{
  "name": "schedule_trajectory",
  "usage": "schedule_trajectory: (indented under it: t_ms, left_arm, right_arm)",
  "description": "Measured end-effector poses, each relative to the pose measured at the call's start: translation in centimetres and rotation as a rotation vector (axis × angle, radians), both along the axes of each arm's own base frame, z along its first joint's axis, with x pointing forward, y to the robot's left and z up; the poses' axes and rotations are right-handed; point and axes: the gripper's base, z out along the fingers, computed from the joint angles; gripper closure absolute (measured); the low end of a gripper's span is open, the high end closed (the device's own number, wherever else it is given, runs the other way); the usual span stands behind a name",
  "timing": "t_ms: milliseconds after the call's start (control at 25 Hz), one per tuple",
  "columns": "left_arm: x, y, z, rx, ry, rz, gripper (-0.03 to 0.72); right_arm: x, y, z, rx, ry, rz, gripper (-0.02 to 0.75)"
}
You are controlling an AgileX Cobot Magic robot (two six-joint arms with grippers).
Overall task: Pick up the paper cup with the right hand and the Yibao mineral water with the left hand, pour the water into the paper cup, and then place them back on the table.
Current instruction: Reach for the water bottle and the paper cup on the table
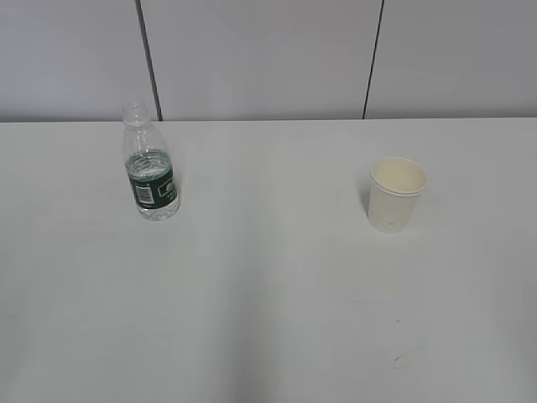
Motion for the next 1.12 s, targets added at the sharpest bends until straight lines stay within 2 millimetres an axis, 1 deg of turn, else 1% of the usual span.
schedule_trajectory:
  t_ms: [1120]
  left_arm:
    - [0.00, -0.01, 0.00, -0.001, 0.000, -0.001, 0.240]
  right_arm:
    - [0.00, 0.00, 0.00, 0.000, 0.000, 0.000, 0.153]
